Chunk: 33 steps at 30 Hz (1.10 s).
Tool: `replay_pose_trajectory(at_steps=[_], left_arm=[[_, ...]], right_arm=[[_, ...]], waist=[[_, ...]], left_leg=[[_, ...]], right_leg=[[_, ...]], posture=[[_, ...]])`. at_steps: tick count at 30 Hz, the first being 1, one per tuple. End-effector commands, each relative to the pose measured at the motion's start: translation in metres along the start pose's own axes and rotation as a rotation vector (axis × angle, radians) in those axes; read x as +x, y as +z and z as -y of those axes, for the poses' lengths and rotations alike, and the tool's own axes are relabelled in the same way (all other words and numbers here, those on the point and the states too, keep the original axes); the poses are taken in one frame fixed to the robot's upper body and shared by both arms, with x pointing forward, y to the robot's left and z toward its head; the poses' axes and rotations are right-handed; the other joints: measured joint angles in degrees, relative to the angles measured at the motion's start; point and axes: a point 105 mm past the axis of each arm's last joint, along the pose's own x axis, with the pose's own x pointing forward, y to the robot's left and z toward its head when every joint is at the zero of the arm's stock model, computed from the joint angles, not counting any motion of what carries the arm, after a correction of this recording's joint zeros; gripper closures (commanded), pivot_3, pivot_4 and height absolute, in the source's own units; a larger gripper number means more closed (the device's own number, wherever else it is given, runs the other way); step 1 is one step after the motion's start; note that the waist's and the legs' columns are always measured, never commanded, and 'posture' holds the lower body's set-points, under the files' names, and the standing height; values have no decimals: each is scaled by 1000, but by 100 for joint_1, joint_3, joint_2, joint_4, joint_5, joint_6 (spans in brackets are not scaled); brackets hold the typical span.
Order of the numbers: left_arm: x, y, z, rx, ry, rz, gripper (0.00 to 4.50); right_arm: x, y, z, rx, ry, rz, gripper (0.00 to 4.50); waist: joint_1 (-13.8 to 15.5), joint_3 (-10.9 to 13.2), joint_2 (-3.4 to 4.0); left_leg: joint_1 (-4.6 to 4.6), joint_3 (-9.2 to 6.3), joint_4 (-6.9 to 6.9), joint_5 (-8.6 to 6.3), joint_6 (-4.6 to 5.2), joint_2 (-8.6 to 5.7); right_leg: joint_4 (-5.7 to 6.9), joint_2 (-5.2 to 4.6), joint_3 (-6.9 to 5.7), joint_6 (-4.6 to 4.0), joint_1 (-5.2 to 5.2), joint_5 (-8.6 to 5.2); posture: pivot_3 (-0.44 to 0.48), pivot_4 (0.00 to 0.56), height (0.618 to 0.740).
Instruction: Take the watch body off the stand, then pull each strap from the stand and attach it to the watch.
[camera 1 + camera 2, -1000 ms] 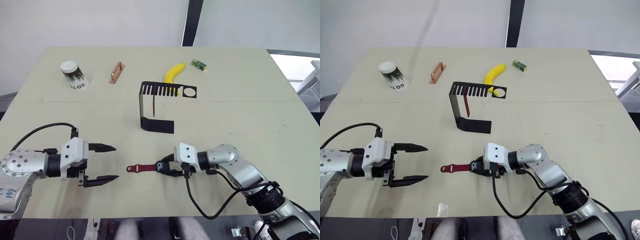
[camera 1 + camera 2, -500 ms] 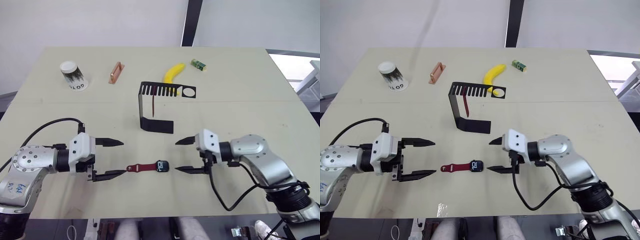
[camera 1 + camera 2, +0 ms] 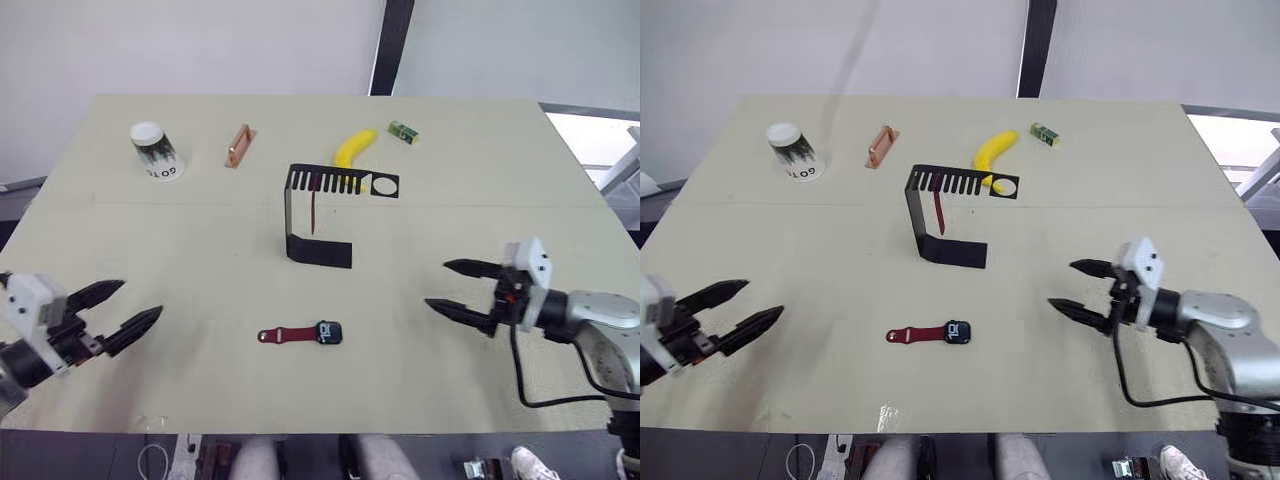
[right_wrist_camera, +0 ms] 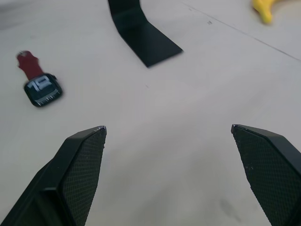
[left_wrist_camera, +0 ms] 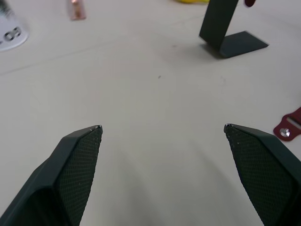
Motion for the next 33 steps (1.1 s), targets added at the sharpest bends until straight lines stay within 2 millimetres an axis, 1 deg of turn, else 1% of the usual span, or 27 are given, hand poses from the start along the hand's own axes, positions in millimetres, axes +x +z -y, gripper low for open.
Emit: replay_pose_trajectory(at_steps=[1,4,6,8,10,12,14,15,18,20,21,23,24,26,30,33], left_arm=[[-2,1,-3,14,9,11,0],[11,10,3,38,-55,37,0],[23,21,13,65,-111,74,0],[39,33,27,72,-169,129,0],[53,42,43,25,-196,204,0],[66,45,63,4,-233,231,0],[74,48,79,16,-248,243,0],[78,51,85,8,-242,260,0],[88,61,102,-6,-245,304,0],[91,64,112,-5,-261,315,0],[95,65,117,-16,-246,328,0],[102,65,125,-38,-222,341,0],[105,64,133,-17,-234,342,0],[107,62,143,15,-254,338,0],[111,65,150,20,-260,343,0],[113,68,147,26,-251,354,0]], right_arm=[[-18,11,-4,20,1,56,13],[-8,18,-1,17,-22,93,13],[5,28,-4,5,7,132,13],[16,35,-10,-10,51,153,13],[26,37,-16,-4,77,165,13],[38,41,-23,10,105,190,499],[51,46,-33,0,135,205,1206],[57,49,-37,-1,146,217,1653],[77,54,-46,-17,152,220,3187],[88,53,-50,-43,147,206,4107],[97,53,-50,-51,127,206,4439],[111,53,-46,-44,85,212,4439],[120,53,-42,-32,53,218,4439],[130,54,-40,-18,23,222,4439],[152,51,-41,-18,-1,200,4439],[169,47,-38,-15,-29,171,4439]], waist=[[20,0,0],[39,0,0],[45,0,0],[32,-1,0],[30,-2,3],[26,-2,2],[20,-2,2],[21,-2,2],[29,-2,1],[30,-3,0],[29,-3,1],[32,-4,0],[27,-4,-1],[20,-4,-1],[17,-4,-1],[12,-4,0]], left_leg=[[5,-3,-2,-1,2,0],[13,-4,-2,-2,2,0],[17,-4,-2,-2,3,-1],[21,-2,-1,-3,1,-2],[21,-2,-1,-3,-4,1],[19,-2,-2,4,-25,2],[12,0,1,6,-30,2],[11,0,2,6,-30,3],[11,-2,13,6,-30,3],[11,-2,16,7,-31,2],[11,-2,15,7,-31,2],[10,-2,13,7,-32,0],[10,-2,15,7,-32,1],[10,-1,16,9,-34,1],[11,-1,15,10,-37,2],[10,-1,15,11,-38,2]], right_leg=[[-11,1,-1,0,10,0],[-14,0,-2,0,21,0],[-15,0,-1,0,27,0],[-15,0,-1,0,31,0],[-9,3,0,0,23,0],[-3,4,-1,0,22,0],[4,6,1,1,20,0],[3,6,1,1,19,0],[0,6,1,1,19,0],[-2,7,1,1,19,0],[-1,7,1,1,19,0],[1,6,1,1,19,0],[0,7,1,1,19,0],[0,8,2,1,18,0],[4,9,2,1,14,0],[6,8,2,1,14,0]], posture=[[0,150,740],[0,150,740],[0,150,740],[0,150,740],[0,150,740],[0,150,740],[0,150,740],[0,150,740],[0,150,740],[0,150,740],[0,150,740],[0,150,740],[0,150,740],[0,150,740],[0,150,740],[0,150,740]])
